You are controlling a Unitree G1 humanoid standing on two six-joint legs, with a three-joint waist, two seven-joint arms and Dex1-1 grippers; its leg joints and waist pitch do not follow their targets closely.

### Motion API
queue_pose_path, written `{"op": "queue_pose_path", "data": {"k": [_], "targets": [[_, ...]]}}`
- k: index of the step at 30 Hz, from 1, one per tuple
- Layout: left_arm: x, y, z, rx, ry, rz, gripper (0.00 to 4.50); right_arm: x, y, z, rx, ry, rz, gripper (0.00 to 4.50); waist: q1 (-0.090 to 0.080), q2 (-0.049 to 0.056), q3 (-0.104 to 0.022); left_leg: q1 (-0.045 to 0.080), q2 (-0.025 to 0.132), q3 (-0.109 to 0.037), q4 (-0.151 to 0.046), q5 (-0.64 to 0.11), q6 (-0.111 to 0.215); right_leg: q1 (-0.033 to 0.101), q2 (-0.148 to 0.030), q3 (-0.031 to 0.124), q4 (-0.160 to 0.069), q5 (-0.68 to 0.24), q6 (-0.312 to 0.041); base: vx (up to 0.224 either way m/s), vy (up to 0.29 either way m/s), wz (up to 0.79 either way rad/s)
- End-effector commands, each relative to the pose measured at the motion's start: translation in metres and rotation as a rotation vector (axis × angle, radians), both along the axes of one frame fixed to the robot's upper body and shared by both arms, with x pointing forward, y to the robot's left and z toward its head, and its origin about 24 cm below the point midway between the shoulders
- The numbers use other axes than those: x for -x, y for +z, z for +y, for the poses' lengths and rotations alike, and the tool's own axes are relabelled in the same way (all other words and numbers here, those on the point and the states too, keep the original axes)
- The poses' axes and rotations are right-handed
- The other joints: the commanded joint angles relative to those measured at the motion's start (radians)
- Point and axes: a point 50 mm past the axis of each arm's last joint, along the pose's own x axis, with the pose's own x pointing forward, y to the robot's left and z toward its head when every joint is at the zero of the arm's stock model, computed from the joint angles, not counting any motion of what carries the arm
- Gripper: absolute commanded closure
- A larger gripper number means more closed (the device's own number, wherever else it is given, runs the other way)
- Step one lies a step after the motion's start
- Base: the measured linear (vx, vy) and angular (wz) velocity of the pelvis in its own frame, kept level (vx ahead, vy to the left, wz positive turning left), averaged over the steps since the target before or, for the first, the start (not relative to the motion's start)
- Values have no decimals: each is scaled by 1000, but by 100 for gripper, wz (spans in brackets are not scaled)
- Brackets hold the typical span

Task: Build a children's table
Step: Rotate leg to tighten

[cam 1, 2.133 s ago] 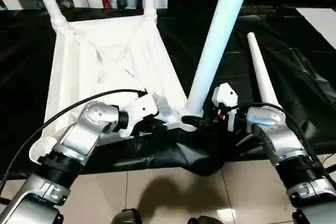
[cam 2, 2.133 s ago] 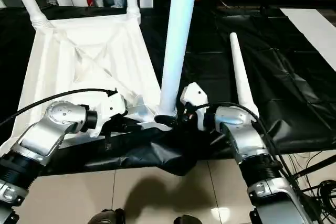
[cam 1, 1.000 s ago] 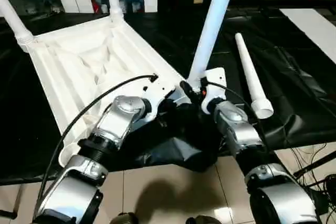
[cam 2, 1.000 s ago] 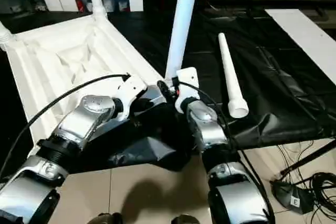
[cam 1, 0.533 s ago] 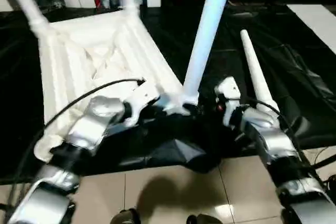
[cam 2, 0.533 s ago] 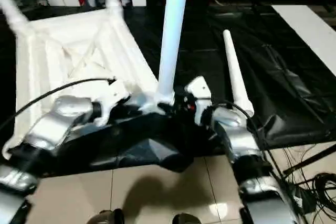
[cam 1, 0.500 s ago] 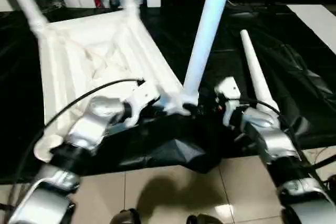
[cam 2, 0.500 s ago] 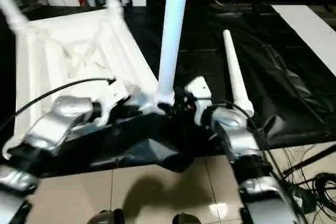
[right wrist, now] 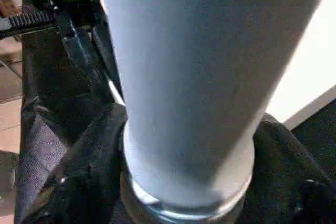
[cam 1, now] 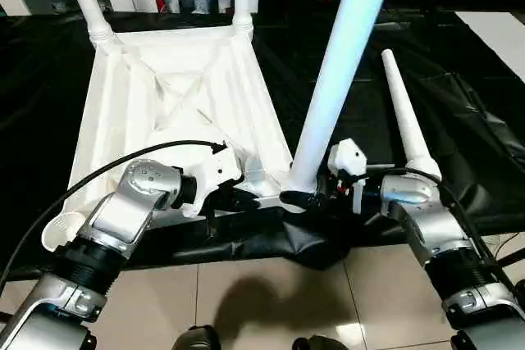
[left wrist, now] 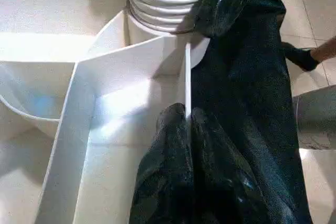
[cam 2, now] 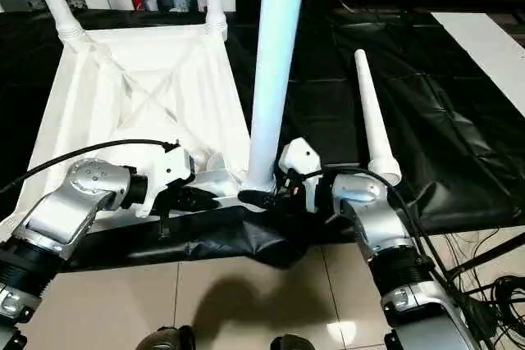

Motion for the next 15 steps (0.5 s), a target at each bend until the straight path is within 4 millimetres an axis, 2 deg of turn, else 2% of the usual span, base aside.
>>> {"op": "queue_pose_path", "data": {"k": [1, 3, 4, 7, 11, 13, 14, 15], "targets": [[7, -2, -10, 36, -76, 39, 450, -1, 2, -2, 11, 4, -8, 162, -2, -2, -67, 31, 57, -21, -50, -27, 148, 48, -63, 43, -45, 163, -305, 0, 0, 0], [7, -2, -9, 33, -76, 40, 450, 0, 2, -2, 8, 6, -6, 178, -2, -3, -68, 31, 57, -21, -49, -23, 152, 49, -63, 42, -44, 173, -306, 0, 0, 0], [8, -2, -9, 33, -77, 41, 450, 0, 2, -2, 7, 6, -6, 178, -2, 0, -67, 31, 57, -21, -50, -27, 154, 48, -64, 42, -45, 171, -307, 0, 0, 0], [8, -3, -9, 32, -76, 42, 450, 0, 2, -2, 0, 0, -3, 180, -2, -1, -67, 31, 58, -21, -50, -33, 151, 49, -63, 42, -46, 159, -308, 0, 0, 0], [2, -4, -10, 31, -21, 31, 450, -6, -6, -3, 1, -119, 12, 180, -3, -1, -65, 31, 58, -21, -51, -44, 143, 47, -64, 42, -47, 140, -308, 0, 0, 0], [-8, -6, -13, 29, 81, 12, 450, -16, -14, -6, 5, -292, 38, 181, -10, 0, -61, 32, 59, -21, -55, -86, 115, 43, -65, 43, -54, 68, -309, 0, 0, 0], [-9, -6, -13, 27, 96, 9, 450, -17, -15, -6, 2, -318, 42, 181, -14, -2, -57, 30, 57, -21, -58, -109, 102, 42, -64, 44, -59, 29, -305, 0, 0, 0], [-15, -8, -15, 16, 158, -3, 450, -21, -19, -7, -12, -425, 63, 181, -15, -2, -55, 33, 57, -22, -60, -151, 73, 42, -66, 44, -66, -49, -293, 0, 0, 0]]}}
